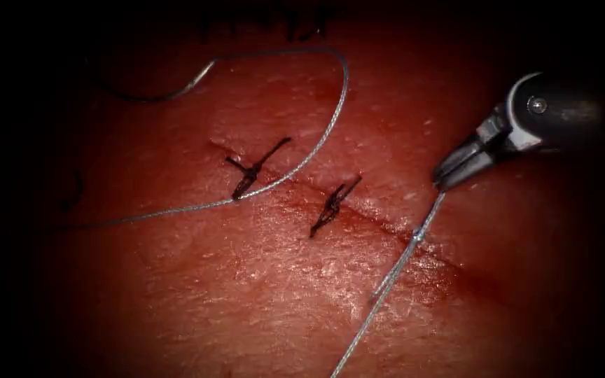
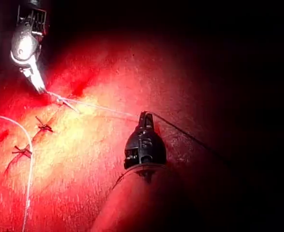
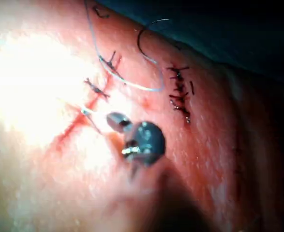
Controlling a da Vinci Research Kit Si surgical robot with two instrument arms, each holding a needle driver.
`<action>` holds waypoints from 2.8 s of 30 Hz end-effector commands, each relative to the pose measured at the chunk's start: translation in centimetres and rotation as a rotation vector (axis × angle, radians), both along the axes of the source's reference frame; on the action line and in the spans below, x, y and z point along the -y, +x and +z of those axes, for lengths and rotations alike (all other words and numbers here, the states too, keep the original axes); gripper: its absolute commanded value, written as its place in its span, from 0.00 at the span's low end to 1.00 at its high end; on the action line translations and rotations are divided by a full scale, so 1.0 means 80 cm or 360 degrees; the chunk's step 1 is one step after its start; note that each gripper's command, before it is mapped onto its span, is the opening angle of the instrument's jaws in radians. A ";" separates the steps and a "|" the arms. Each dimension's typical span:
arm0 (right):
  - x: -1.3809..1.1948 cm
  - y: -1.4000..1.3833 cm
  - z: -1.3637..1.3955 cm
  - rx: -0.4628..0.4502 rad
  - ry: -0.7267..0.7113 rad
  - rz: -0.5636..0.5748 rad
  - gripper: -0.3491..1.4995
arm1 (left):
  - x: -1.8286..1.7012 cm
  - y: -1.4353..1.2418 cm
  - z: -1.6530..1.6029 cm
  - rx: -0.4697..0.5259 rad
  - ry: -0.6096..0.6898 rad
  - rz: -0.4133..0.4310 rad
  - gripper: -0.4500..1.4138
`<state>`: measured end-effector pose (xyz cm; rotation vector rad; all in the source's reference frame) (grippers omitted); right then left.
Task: Wound Closure
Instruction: Right hand pulls up on suture while left hand pulls down to tighten, then left end-effector wraps right driver with suture one time counter-clockwise
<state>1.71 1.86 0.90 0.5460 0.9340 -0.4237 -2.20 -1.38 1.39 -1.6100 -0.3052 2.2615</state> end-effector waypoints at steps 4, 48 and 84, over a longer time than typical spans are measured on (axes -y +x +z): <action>0.0006 0.0005 0.0027 0.0011 -0.0037 0.0017 0.00 | 0.0023 -0.0013 0.0000 0.0007 0.0005 0.0018 0.00; -0.0022 -0.0079 -0.0012 0.0051 0.0053 0.0970 0.89 | -0.0155 -0.0018 -0.0100 -0.0052 -0.0251 0.0058 0.00; 0.0141 0.0014 -0.0013 -0.0050 -0.0144 0.1789 0.00 | -0.0398 -0.0087 -0.0007 0.0010 -0.0401 0.0113 0.00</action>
